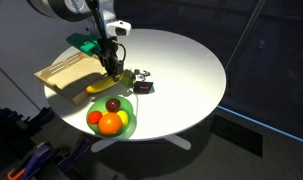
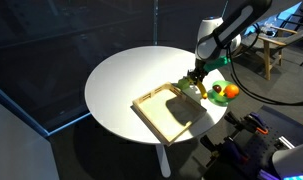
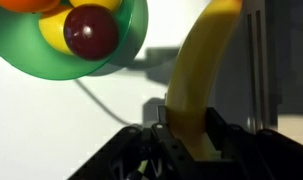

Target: Put the banana on the table and then put it in the crate

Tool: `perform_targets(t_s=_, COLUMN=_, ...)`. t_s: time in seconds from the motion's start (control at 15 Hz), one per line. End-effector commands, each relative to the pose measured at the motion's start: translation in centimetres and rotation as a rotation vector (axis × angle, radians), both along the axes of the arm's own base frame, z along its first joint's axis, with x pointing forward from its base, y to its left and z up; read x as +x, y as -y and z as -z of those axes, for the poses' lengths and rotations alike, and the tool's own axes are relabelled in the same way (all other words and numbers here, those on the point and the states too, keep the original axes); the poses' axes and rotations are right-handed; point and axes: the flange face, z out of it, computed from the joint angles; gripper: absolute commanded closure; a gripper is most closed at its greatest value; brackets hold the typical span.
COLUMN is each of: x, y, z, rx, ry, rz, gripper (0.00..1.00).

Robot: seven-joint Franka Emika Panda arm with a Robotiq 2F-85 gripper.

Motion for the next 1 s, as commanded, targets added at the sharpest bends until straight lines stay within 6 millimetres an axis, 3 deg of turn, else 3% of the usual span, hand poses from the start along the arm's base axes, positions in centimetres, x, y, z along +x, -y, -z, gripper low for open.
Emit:
perform_targets(t_s=0.0, x=-0.7, y=-1.5, z=-2.1, rx=-0.008, ry=-0.002, rz=-0.026, gripper=0.83)
perform_targets(t_s=0.4, x=-0.7, y=-4.7, z=-2.7, rx=0.024, ry=0.001, rz=-0.092, gripper=0.83)
perform_targets(t_s=0.93, x=-0.4, y=-8.8, z=-1.4, rx=0.06, ry=-0.001, rz=-0.134, gripper=0.83)
